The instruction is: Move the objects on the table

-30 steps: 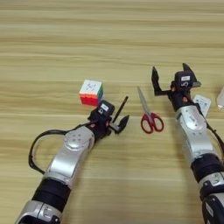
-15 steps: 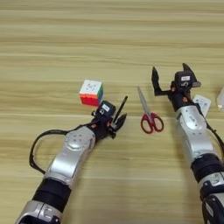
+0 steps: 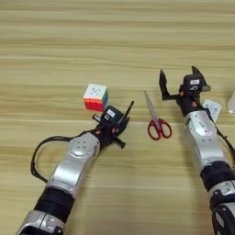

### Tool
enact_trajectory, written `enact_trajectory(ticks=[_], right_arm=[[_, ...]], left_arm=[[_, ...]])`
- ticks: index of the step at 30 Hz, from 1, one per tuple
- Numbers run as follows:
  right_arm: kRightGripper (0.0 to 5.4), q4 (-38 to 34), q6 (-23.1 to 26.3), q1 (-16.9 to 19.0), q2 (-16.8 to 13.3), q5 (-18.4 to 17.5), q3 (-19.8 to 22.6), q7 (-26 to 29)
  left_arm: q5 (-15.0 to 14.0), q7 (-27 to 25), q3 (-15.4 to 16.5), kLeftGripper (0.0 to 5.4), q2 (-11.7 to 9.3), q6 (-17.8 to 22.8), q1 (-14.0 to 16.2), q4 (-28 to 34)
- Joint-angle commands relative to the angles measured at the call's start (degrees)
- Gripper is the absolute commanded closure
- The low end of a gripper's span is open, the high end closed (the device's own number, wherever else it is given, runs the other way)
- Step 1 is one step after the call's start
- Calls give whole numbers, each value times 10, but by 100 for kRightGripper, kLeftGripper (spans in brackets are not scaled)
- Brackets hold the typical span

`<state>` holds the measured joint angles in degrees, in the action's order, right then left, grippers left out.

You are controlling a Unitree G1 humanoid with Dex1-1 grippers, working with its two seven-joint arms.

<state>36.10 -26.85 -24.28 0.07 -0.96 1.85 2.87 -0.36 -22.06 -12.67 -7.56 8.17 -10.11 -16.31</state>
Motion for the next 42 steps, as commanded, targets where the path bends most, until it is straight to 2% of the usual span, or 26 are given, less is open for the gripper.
enact_trajectory(ticks=[1, 7, 21, 26, 33, 42], right_arm=[[0, -7, 6, 3, 0, 2, 0, -3], [0, -7, 6, 3, 0, 3, 0, -3], [0, -7, 6, 3, 0, 3, 0, -3], [0, -7, 6, 3, 0, 3, 0, -3], [0, -7, 6, 3, -1, 3, 0, -3], [0, -7, 6, 3, -1, 3, 0, -3]], left_arm=[[16, 3, -4, 474, -12, 25, 20, -20], [15, 3, -3, 517, -12, 25, 20, -20], [13, 3, -1, 517, -11, 23, 20, -21], [-3, -15, 5, 517, -10, 23, 21, -7], [-2, -12, 13, 517, -7, 19, 22, -3], [-19, -18, 27, 517, -1, 14, 23, 36]])
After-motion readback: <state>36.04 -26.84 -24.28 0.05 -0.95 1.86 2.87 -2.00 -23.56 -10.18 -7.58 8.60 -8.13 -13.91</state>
